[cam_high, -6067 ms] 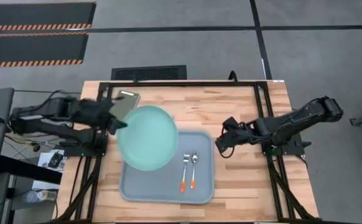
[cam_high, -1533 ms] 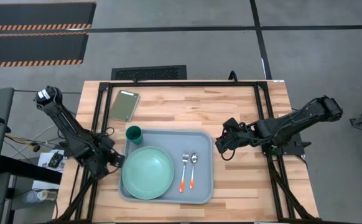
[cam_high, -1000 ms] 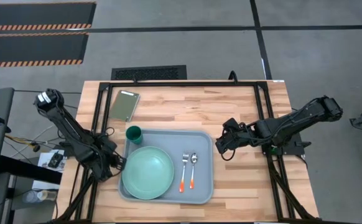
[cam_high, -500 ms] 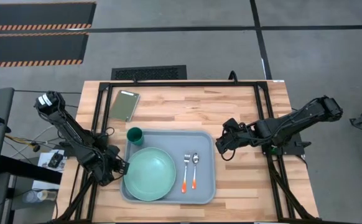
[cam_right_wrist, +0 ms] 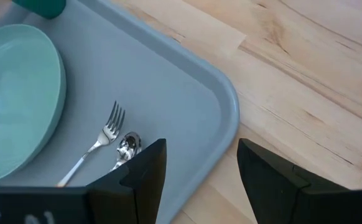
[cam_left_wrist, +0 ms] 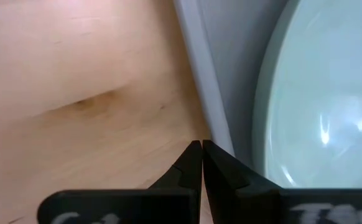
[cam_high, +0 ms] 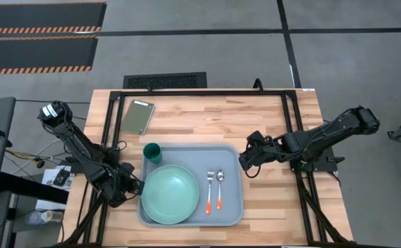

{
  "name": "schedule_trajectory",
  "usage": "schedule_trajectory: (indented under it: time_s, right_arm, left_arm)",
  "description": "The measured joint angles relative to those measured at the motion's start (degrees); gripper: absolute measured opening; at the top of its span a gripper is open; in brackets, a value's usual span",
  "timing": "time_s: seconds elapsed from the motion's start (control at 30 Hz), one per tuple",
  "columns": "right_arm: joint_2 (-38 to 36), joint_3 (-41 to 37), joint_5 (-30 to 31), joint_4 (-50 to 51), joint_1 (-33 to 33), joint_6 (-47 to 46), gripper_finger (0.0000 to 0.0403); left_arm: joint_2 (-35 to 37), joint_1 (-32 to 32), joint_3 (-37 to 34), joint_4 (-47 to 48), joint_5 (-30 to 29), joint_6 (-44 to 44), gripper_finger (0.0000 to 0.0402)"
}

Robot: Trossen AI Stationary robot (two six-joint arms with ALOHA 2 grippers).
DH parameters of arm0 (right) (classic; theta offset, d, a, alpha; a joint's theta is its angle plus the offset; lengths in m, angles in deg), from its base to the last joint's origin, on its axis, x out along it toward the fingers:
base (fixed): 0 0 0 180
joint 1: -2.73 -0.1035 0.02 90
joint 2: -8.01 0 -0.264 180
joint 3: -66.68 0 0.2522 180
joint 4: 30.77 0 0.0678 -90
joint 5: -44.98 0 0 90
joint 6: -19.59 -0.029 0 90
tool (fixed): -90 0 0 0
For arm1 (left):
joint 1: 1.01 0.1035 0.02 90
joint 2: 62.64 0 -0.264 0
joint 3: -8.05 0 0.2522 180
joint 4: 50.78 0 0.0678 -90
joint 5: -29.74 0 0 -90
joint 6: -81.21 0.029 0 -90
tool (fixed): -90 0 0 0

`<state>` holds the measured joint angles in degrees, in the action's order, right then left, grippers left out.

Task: Pick and place plate/cup/fork/spoon on tray
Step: Adjust the light gray tray, then return to Home Position

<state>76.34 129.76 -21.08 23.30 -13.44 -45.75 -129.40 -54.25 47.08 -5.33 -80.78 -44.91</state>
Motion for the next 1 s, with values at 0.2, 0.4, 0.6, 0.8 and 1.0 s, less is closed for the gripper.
schedule_trajectory:
  time_s: [0.2, 0.4, 0.6, 0.8, 1.0]
  right_arm:
    - [0.00, 0.00, 0.01, 0.00, 0.00, 0.67, 0.0221]
    - [0.00, 0.00, 0.02, -0.02, 0.00, 0.74, 0.0221]
    - [0.00, -0.02, -0.02, -2.14, 0.00, 0.88, 0.0221]
    - [-0.62, 1.20, -0.21, -8.41, 0.07, 7.69, 0.0221]
    - [-0.76, 8.97, -0.06, -13.10, 0.03, 23.56, 0.0221]
  left_arm:
    - [0.02, 0.00, 0.00, -2.27, -0.81, -0.02, 0.0000]
    - [0.02, 0.01, 0.02, -0.74, -0.96, -0.05, 0.0000]
    - [1.95, 0.02, 0.02, -0.20, 0.84, -0.02, 0.0000]
    - [12.01, 0.02, 0.90, 1.80, -0.42, 7.95, 0.0000]
    - [26.21, 0.17, 4.21, 6.56, -13.30, 23.88, 0.0000]
